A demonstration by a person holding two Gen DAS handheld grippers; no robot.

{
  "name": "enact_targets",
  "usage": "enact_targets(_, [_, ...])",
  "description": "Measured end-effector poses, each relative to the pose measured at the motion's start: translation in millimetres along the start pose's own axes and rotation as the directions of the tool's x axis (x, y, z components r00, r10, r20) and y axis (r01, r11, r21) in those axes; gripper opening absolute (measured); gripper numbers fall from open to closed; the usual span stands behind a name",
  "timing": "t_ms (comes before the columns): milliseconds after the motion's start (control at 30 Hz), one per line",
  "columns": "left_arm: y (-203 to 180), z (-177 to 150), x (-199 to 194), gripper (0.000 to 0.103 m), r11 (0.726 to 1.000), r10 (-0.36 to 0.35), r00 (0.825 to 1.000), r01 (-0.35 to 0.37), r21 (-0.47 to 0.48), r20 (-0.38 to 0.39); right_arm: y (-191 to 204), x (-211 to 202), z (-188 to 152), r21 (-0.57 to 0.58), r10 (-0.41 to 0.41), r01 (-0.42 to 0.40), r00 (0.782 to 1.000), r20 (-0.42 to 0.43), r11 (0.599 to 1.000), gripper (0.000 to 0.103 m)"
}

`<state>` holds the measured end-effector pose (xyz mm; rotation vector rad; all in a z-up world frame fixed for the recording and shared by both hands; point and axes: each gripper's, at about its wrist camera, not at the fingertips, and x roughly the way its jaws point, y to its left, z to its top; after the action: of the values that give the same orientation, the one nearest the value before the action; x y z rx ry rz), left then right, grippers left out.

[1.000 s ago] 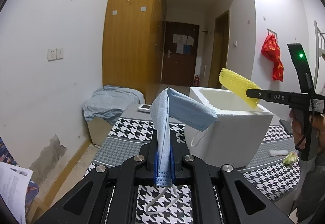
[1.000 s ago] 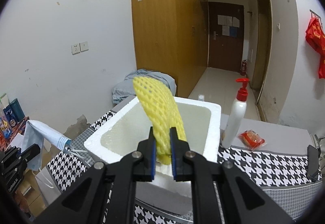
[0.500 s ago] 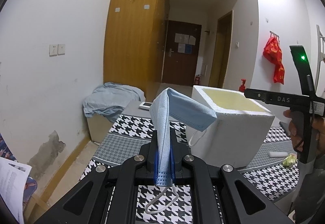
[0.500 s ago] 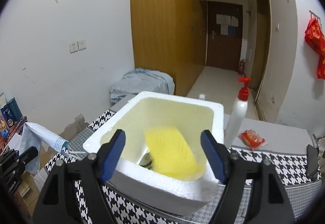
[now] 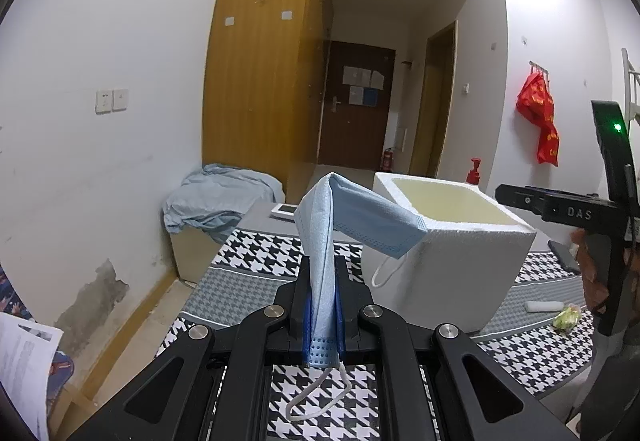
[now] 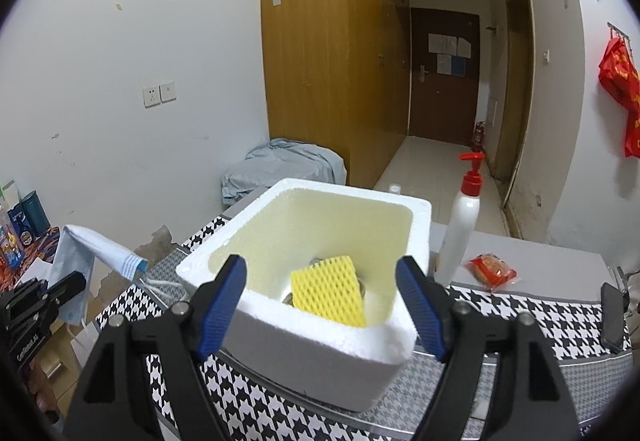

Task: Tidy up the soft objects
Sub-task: 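Carry the blue mask with the left tool over the foam box opening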

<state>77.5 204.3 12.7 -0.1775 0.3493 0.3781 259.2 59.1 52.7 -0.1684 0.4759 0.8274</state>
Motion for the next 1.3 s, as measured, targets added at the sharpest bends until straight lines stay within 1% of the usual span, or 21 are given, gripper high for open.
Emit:
enact_targets(100, [-3,2,-3,0.009,1.000,-0.002,1.000,0.002,0.007,0.010,-3,-6,-1,0.001,-0.007,0.007,1.000,0.011,1.000,0.083])
enact_targets(167, [-7,3,-4,0.009,1.000,-0.004,1.000,0.004,0.012,0.014,-7,-12,-3,0.003,-0.020,0.020,1.000,0.024,1.000,0.089])
enact_targets(233, [-11,5,-5,0.009,1.000,-0.008,1.000,0.008,0.022,0.019,-11,-16,-8,0.009,-0.033,0.032,0.999,0.031,0.999,0.091])
enact_targets(500, [-22,14,-7,0.009,0.999,-0.021,0.999,0.020,0.043,0.037,-27,-25,-22,0.032,-0.044,0.043,0.999,0.020,0.999,0.092])
enact_targets(633, [-27,21,-8,0.009,0.998,-0.030,0.999,0.028,0.049,0.042,-28,-33,-29,0.024,-0.040,0.040,0.999,0.024,0.999,0.096])
enact_targets(767, [-36,27,-10,0.009,0.997,-0.045,0.998,0.041,0.066,0.054,-30,-42,-34,0.014,-0.042,0.042,0.998,0.035,0.999,0.096])
enact_targets(1100, [-48,43,-4,0.009,0.994,-0.078,0.996,0.074,0.075,0.047,-38,-55,-52,0.004,-0.051,0.051,0.998,0.031,0.999,0.096])
enact_targets(1300, [-62,56,0,0.009,0.990,-0.094,0.994,0.087,0.112,0.055,-41,-60,-60,0.010,-0.066,0.066,0.997,0.030,0.998,0.096])
